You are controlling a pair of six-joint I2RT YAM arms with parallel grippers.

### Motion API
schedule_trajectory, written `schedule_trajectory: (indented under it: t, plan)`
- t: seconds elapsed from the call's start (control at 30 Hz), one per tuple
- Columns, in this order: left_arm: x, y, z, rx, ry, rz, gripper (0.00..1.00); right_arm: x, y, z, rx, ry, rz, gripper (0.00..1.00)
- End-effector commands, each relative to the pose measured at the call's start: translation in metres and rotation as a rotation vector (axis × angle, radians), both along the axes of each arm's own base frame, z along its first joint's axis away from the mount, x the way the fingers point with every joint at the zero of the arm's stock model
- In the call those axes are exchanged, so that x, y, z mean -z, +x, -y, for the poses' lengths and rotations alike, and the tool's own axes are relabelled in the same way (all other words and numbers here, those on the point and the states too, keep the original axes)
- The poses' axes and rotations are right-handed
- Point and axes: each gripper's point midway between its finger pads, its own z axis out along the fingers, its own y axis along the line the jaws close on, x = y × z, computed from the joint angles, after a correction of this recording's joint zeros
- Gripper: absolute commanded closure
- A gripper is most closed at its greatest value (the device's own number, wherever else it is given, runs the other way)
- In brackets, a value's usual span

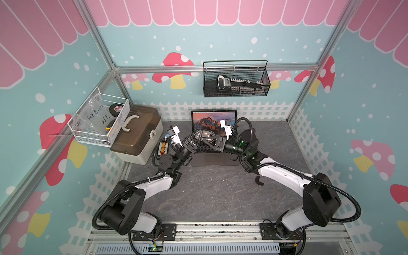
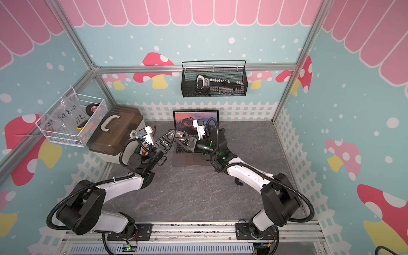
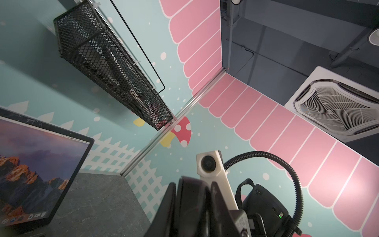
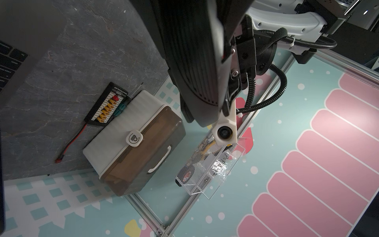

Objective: Insert the wireless mouse receiver into the laptop
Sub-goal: Pick up the mouse from the center of the board, then pick up the lid from the center of the board.

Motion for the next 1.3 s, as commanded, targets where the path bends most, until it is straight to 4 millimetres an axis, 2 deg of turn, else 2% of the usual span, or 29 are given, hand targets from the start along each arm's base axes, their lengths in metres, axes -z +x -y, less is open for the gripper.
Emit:
schedule_trajectory:
  t: [0.0, 0.07, 0.1, 0.13, 0.2, 0.23, 0.3, 0.37, 0.47, 0.53, 0.63, 0.77, 0.9, 1.0, 1.1, 1.27]
  plan:
    - [-0.019, -0.018, 0.002, 0.038, -0.005, 0.087, 1.0, -0.003, 0.007, 0.005, 0.052, 0.002, 0.013, 1.0]
    - [-0.018, -0.018, 0.001, 0.028, -0.004, 0.088, 1.0, -0.001, 0.009, 0.007, 0.058, 0.0, 0.011, 1.0]
    - [-0.018, -0.016, -0.002, 0.01, -0.01, 0.085, 1.0, 0.0, 0.01, 0.009, 0.063, -0.003, 0.008, 0.97]
    - [-0.015, -0.013, -0.006, -0.017, -0.018, 0.069, 1.0, 0.002, 0.014, 0.014, 0.076, -0.009, 0.0, 0.85]
    - [0.0, -0.001, -0.02, -0.104, -0.036, -0.007, 1.0, 0.016, 0.027, 0.031, 0.124, -0.047, -0.039, 0.47]
    - [0.011, 0.006, -0.025, -0.134, -0.029, -0.061, 1.0, 0.026, 0.033, 0.042, 0.158, -0.086, -0.059, 0.33]
    - [0.035, 0.022, -0.032, -0.177, 0.021, -0.182, 1.0, 0.057, 0.046, 0.075, 0.263, -0.226, -0.1, 0.19]
    - [0.052, 0.026, -0.039, -0.234, 0.059, -0.241, 1.0, 0.092, 0.05, 0.112, 0.378, -0.43, -0.142, 0.12]
    - [0.081, 0.032, -0.053, -0.32, 0.098, -0.351, 1.0, 0.141, 0.044, 0.179, 0.57, -0.804, -0.216, 0.08]
    - [0.101, 0.036, -0.06, -0.364, 0.139, -0.438, 1.0, 0.17, 0.032, 0.226, 0.672, -1.083, -0.29, 0.08]
    - [0.132, 0.041, -0.067, -0.419, 0.23, -0.573, 1.0, 0.201, 0.007, 0.264, 0.67, -1.355, -0.402, 0.07]
    - [0.156, 0.038, -0.076, -0.477, 0.415, -0.706, 1.0, 0.237, -0.025, 0.278, 0.619, -1.467, -0.565, 0.07]
    - [0.161, 0.033, -0.092, -0.553, 0.538, -0.787, 1.0, 0.265, -0.046, 0.287, 0.604, -1.526, -0.695, 0.14]
    - [0.16, 0.026, -0.109, -0.639, 0.53, -0.814, 1.0, 0.278, -0.052, 0.293, 0.637, -1.553, -0.753, 0.26]
    - [0.161, 0.019, -0.132, -0.753, 0.522, -0.868, 1.0, 0.285, -0.052, 0.295, 0.683, -1.541, -0.797, 0.33]
    - [0.16, 0.015, -0.147, -0.832, 0.537, -0.869, 1.0, 0.298, -0.052, 0.284, 0.667, -1.496, -0.853, 0.42]
